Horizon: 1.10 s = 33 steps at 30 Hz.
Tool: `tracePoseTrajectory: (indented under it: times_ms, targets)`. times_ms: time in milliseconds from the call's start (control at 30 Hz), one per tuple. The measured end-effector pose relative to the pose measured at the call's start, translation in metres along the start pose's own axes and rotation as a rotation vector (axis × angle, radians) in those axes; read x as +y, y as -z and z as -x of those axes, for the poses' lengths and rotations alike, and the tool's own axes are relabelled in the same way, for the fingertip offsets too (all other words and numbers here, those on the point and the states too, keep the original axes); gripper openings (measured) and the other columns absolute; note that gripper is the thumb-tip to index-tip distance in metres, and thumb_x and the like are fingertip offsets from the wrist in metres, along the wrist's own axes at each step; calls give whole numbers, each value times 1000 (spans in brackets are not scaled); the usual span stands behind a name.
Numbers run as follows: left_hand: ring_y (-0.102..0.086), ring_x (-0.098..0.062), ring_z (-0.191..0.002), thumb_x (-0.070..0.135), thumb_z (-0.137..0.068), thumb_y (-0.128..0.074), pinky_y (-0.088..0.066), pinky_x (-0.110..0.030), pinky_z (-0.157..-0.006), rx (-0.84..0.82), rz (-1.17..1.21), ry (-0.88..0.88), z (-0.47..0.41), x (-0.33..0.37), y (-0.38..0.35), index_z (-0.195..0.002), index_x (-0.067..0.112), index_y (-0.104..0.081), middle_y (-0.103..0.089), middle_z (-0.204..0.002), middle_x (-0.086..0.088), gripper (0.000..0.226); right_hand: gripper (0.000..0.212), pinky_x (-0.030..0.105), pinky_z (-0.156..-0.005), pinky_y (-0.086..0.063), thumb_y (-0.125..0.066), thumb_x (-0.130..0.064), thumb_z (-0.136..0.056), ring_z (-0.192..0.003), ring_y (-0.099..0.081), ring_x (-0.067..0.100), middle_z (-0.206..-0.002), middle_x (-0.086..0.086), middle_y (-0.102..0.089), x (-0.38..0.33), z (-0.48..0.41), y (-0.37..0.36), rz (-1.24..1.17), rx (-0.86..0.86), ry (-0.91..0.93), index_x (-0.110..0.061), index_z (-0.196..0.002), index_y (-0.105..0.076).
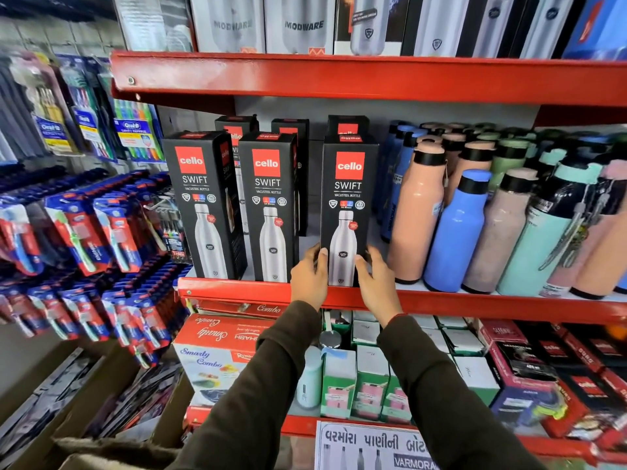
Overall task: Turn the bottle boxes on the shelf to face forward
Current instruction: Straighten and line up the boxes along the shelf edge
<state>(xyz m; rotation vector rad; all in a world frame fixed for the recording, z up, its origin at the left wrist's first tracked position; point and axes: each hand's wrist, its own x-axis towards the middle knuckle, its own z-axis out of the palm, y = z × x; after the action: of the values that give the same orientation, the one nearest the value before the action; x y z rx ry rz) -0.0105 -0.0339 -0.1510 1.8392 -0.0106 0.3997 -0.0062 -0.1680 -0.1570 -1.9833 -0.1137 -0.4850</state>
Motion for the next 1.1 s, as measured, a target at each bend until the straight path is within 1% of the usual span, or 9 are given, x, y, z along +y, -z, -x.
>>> tracePoseTrajectory:
  times_ms: [233, 300, 433, 700, 833, 900, 1000, 1033, 1100]
  targets:
    - [-58, -27, -125, 34, -104, -40, -36, -22, -97, -14, -36, -7, 4, 4, 2, -140, 9, -51, -64, -133, -13, 45, 43, 29, -101, -41, -44, -30, -100, -122, -57, 26, -132, 12, -60, 3, 2, -1, 32, -17, -22, -15, -141, -43]
    - [-58, -28, -125, 34, -104, -40, -38, -23, -99, -23, -34, -5, 3, 4, 2, -141, 9, -51, -63, -134, -14, 46, 43, 30, -101, -42, -43, -29, -101, -122, -57, 27, -132, 12, -60, 2, 2, -1, 32, -18, -25, -15, -142, -42]
    - [-56, -29, -128, 34, -105, -40, -38, -28, -105, -27, -33, 7, 4, 6, 3, -141, 8, -50, -61, -136, -15, 46, 42, 23, -96, -36, -42, -24, -102, -123, -56, 26, -132, 11, -60, -5, 6, -1, 36, -17, -27, -14, -142, -41]
    - [-55, -30, -130, 33, -104, -41, -38, -30, -107, -40, -8, 15, 6, 9, 2, -142, 6, -49, -60, -137, -16, 46, 44, 23, -94, -37, -41, -21, -102, -120, -57, 28, -132, 13, -59, -8, 7, 4, 55, -26, -53, -16, -145, -38]
    - [-55, -30, -129, 31, -105, -41, -36, -25, -103, -32, 11, 33, 4, 7, 2, -140, 7, -51, -61, -136, -16, 44, 48, 23, -98, -35, -41, -21, -102, -128, -52, 27, -139, 11, -55, -8, 9, 7, 71, -97, -53, -18, -148, -32]
    - [-54, -29, -130, 30, -105, -41, -36, -25, -104, -21, 35, 36, 9, 6, 0, -141, 7, -50, -60, -138, -16, 44, 48, 26, -103, -34, -42, -21, -102, -133, -48, 25, -144, 10, -51, -9, 10, 11, 45, -116, -64, -17, -149, -31]
    - [-45, -21, -139, 29, -104, -41, -31, -26, -113, 32, 92, -26, 21, 8, -1, -147, 10, -41, -49, -149, -9, 47, 47, 33, -113, -35, -45, -23, -101, -135, -47, 22, -146, 9, -49, -23, 18, 28, -58, -23, -41, -17, -147, -34]
    - [-41, -18, -140, 28, -104, -41, -29, -26, -115, 75, 112, -95, 23, 11, 0, -148, 13, -39, -46, -150, -5, 46, 44, 33, -111, -39, -46, -22, -101, -129, -51, 18, -141, 9, -53, -31, 19, 36, -108, 39, 1, -16, -144, -39]
    - [-40, -13, -138, 26, -104, -41, -29, -27, -116, 175, 120, -268, 23, 24, 6, -146, 19, -40, -46, -145, 1, 42, 37, 21, -98, -45, -51, -15, -98, -112, -58, 9, -130, 8, -59, -64, 22, 71, -233, 233, 146, -10, -135, -48]
